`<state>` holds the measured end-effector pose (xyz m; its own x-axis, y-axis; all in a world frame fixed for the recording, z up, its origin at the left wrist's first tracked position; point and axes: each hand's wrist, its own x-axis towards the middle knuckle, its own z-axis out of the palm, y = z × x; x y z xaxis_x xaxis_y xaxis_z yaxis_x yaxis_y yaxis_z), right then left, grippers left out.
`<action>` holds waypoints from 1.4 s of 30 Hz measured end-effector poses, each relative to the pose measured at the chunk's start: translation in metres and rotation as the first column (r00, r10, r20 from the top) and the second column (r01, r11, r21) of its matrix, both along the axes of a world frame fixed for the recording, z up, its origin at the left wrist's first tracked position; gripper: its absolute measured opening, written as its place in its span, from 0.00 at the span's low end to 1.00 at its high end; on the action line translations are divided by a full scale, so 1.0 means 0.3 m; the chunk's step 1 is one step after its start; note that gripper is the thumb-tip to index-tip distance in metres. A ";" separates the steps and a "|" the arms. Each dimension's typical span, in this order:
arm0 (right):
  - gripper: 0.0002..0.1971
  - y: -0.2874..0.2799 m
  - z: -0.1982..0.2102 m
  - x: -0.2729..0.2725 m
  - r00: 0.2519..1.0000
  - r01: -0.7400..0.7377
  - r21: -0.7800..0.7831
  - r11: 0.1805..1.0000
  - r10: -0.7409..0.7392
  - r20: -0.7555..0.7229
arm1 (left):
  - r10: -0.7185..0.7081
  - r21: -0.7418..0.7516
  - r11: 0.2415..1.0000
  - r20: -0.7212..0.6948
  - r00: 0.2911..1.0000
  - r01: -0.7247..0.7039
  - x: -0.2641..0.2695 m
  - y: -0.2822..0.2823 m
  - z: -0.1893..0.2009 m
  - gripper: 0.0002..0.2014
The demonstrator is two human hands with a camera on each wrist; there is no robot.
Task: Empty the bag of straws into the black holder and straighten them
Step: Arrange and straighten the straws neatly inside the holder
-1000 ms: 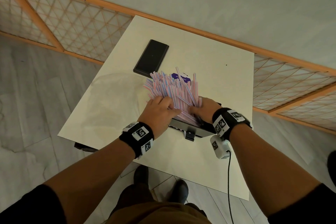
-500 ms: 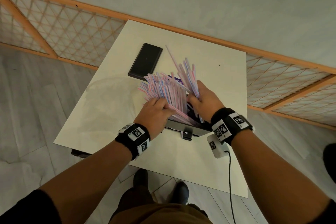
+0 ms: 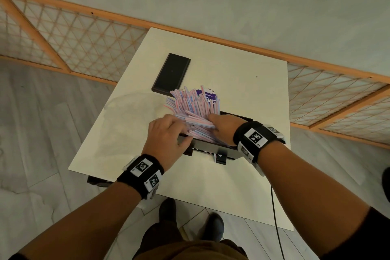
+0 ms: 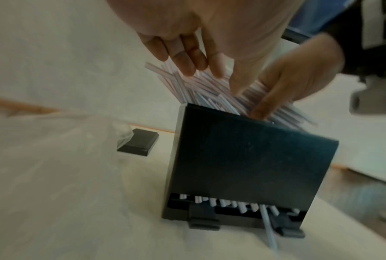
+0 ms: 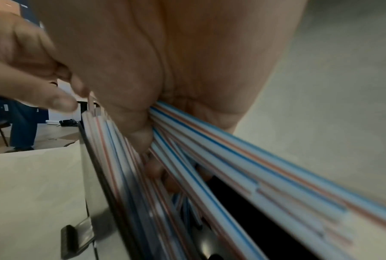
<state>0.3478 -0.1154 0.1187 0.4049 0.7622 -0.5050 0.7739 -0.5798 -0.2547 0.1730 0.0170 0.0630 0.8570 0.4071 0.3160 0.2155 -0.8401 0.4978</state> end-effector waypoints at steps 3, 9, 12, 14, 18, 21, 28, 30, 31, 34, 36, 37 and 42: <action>0.11 0.003 -0.032 -0.006 1.000 0.008 0.017 1.000 -0.008 -0.009 | 0.243 -0.237 0.948 0.111 0.964 -0.212 -0.019 -0.004 0.023 0.29; 0.15 0.042 -0.038 -0.040 1.000 -0.014 0.149 0.989 0.018 -0.025 | 0.572 -0.764 0.544 0.036 0.820 -0.346 0.018 0.012 0.083 0.33; 0.14 0.049 -0.036 -0.038 0.999 0.004 0.164 0.986 0.002 -0.034 | 0.535 -0.833 0.464 -0.008 0.845 -0.302 0.060 0.015 0.114 0.24; 0.12 0.028 -0.043 -0.026 1.000 0.014 0.114 0.993 -0.013 -0.007 | 0.464 -0.815 0.507 -0.016 0.885 -0.281 0.085 0.008 0.102 0.20; 0.14 -0.013 -0.060 -0.014 0.996 0.066 0.041 0.997 -0.069 0.064 | 0.331 -0.810 0.526 -0.087 0.940 -0.260 0.115 -0.044 0.052 0.42; 0.13 -0.015 -0.058 -0.017 0.993 0.111 0.083 0.990 -0.113 0.024 | 0.306 -0.824 0.526 -0.048 0.951 -0.211 0.136 -0.089 0.047 0.40; 0.10 -0.078 0.014 0.008 0.972 0.237 0.107 0.966 -0.235 -0.024 | 0.360 -0.812 0.493 -0.138 0.923 -0.313 0.130 -0.119 0.044 0.64; 0.12 -0.096 0.020 0.036 0.951 0.308 0.063 0.949 -0.309 0.006 | 0.363 -0.821 0.468 -0.158 0.918 -0.326 0.132 -0.112 0.043 0.68; 0.14 -0.099 0.016 0.046 0.941 0.337 0.037 0.941 -0.338 0.013 | 0.360 -0.828 0.455 -0.165 0.918 -0.327 0.134 -0.109 0.035 0.69; 0.10 -0.075 -0.017 0.065 0.920 0.392 -0.011 0.920 -0.392 0.009 | 0.338 -0.831 0.433 -0.209 0.918 -0.349 0.143 -0.115 0.021 0.74; 0.10 -0.047 -0.053 0.070 0.900 0.430 -0.025 0.902 -0.431 -0.066 | 0.308 -0.829 0.444 -0.216 0.927 -0.341 0.150 -0.130 0.004 0.79; 0.11 -0.034 -0.068 0.068 0.888 0.445 -0.034 0.895 -0.446 -0.114 | 0.298 -0.828 0.460 -0.198 0.934 -0.322 0.152 -0.136 -0.006 0.81; 0.09 -0.004 -0.113 0.056 0.830 0.514 0.004 0.858 -0.496 -0.256 | 0.286 -0.806 0.543 -0.085 0.955 -0.234 0.168 -0.147 -0.066 0.85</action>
<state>0.3647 -0.1167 0.0847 0.6179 0.5213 -0.5886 0.2891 -0.8468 -0.4465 0.2233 -0.0270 0.0431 0.6645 0.7154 -0.2159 0.3106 -0.0017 0.9506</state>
